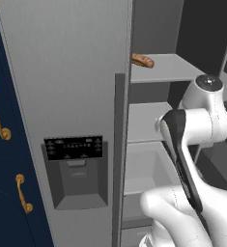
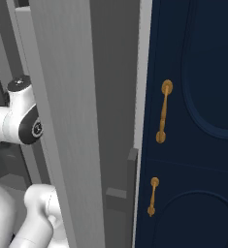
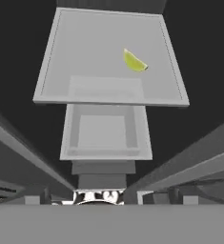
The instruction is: Grab a lemon wedge from the fridge and one ice cube from the ice bowl, and put them in the glass of lemonade.
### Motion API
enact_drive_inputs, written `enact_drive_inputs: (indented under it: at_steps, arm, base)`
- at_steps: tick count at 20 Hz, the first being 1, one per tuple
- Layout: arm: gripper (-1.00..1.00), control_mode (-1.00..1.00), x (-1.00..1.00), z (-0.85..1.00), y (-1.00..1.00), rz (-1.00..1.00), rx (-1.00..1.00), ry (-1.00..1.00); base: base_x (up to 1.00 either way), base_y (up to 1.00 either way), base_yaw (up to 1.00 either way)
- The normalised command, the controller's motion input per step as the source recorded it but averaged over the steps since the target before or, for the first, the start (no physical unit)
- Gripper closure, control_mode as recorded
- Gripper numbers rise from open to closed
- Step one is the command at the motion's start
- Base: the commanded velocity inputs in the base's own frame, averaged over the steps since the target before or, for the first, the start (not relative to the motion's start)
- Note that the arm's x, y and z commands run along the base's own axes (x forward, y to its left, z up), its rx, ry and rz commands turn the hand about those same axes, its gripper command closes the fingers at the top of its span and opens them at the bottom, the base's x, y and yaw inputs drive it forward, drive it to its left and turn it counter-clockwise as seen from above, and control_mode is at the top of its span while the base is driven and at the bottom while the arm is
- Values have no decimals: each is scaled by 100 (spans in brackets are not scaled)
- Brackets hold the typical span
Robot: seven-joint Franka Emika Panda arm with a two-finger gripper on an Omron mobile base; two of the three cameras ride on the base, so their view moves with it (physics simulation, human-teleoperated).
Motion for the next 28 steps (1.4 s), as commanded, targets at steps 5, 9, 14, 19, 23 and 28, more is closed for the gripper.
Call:
enact_drive_inputs:
  at_steps: [5, 9, 14, 19, 23, 28]
  arm:
    - [-100, -100, 100, -10, -17, 4, 0, 2]
    - [-100, -100, 56, -39, -39, 7, 0, -2]
    - [-100, -100, 42, -59, -23, 0, 0, -12]
    - [-100, -100, 84, -24, -19, 0, 0, 0]
    - [-100, -100, 64, -4, -34, 0, 0, 0]
    - [-100, -100, 22, 0, -17, 0, 0, 2]
  base:
    - [0, 0, 0]
    - [0, 0, 0]
    - [0, 0, 0]
    - [0, 0, 0]
    - [0, 0, 0]
    - [0, 0, 0]
